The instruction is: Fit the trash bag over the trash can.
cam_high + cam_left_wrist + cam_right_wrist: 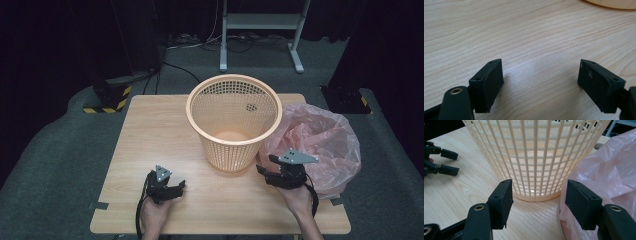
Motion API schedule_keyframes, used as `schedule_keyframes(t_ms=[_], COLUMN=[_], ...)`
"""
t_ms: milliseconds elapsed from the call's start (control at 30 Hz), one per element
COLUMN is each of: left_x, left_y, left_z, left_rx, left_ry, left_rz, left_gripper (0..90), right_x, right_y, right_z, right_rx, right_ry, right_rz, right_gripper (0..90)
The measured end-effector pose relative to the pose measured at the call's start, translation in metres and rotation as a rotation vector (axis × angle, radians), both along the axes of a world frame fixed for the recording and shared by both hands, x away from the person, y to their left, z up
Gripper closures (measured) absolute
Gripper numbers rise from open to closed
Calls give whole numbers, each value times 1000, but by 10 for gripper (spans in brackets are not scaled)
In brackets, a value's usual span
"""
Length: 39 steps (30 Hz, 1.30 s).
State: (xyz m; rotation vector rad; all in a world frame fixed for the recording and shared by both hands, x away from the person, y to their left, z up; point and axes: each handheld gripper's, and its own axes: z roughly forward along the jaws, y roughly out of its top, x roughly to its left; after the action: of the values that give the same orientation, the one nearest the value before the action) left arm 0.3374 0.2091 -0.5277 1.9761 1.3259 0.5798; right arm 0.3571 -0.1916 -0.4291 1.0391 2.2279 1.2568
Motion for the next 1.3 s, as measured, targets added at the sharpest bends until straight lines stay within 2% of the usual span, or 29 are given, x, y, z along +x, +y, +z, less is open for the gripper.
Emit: schedule_keyframes(t_ms=[267, 433, 800, 967, 1300], left_x=[0, 0, 0, 0, 0], left_y=[0, 0, 0, 0, 0], left_z=[0, 0, 0, 0, 0], left_rx=[-2, -1, 0, -1, -1], left_ry=[0, 0, 0, 0, 0], left_rz=[2, 2, 2, 2, 3], left_gripper=[208, 208, 208, 209, 209], right_x=[3, 5, 14, 17, 29], right_y=[-3, -11, -30, -40, -61], right_z=[6, 11, 16, 22, 29], right_rx=[-1, 12, 24, -1, -31], right_ry=[-2, -10, 7, -1, 12], right_rz=[-16, -35, -85, -125, -208], right_gripper=[386, 386, 379, 357, 306])
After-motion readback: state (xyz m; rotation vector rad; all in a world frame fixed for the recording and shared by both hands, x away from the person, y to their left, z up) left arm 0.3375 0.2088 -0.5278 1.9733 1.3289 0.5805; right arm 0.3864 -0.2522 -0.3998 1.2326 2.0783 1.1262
